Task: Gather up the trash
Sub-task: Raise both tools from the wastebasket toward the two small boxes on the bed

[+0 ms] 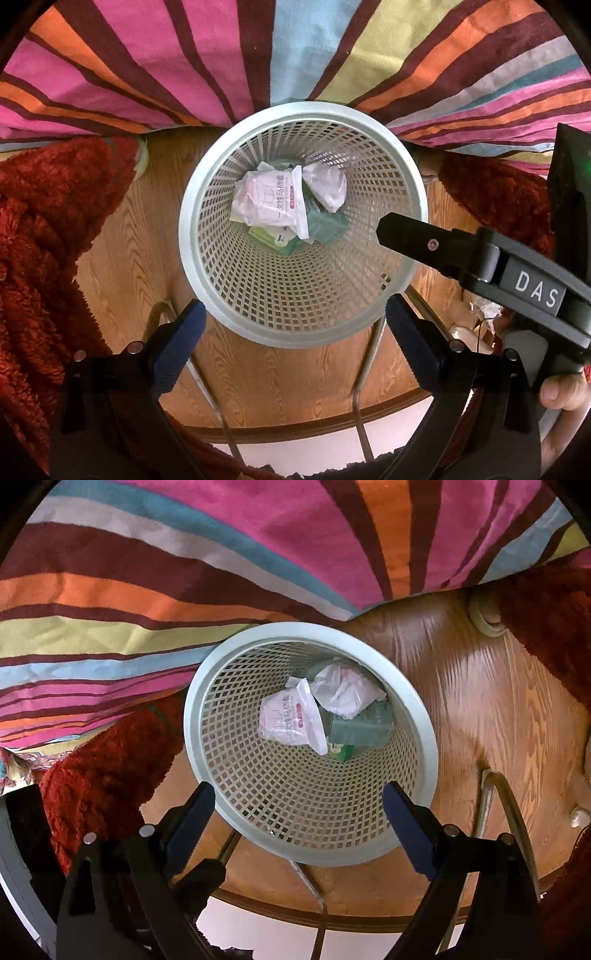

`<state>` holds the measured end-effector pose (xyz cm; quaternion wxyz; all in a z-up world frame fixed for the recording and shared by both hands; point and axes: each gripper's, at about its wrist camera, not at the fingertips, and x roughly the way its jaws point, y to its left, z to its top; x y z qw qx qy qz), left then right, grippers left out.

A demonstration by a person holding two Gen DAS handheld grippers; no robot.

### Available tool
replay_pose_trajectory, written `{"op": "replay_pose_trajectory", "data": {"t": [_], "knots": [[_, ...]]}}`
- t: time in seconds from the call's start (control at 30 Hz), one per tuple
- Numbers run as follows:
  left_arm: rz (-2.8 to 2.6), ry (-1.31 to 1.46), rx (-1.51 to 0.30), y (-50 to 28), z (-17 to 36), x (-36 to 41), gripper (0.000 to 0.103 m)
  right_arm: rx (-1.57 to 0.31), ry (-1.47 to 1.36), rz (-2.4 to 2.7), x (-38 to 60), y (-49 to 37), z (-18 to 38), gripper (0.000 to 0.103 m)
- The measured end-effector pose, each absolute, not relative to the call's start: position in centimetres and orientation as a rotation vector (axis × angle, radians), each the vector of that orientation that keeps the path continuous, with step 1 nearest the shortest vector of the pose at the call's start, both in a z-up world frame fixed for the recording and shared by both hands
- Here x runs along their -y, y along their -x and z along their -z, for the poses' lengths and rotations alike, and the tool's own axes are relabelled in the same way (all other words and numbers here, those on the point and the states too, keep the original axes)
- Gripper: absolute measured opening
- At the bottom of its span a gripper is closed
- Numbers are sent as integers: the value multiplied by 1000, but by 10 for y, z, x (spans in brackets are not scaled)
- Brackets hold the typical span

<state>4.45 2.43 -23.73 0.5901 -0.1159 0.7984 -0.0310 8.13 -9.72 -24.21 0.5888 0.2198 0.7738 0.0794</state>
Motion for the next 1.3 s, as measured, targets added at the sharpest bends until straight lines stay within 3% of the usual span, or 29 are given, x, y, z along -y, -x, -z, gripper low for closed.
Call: {"op": "replay_pose_trajectory", "data": {"t": [0.47, 1.0, 1.3], "knots": [[38, 263, -1682, -43, 193, -36, 95, -1634, -506, -231, 107, -79, 184, 88], [-24, 134, -1127, -50, 68, -47, 95, -961, -238, -165, 149, -88, 23, 88], [-39, 109, -965, -95, 10, -52, 95, -787, -173, -126, 163, -127, -21, 88]]}}
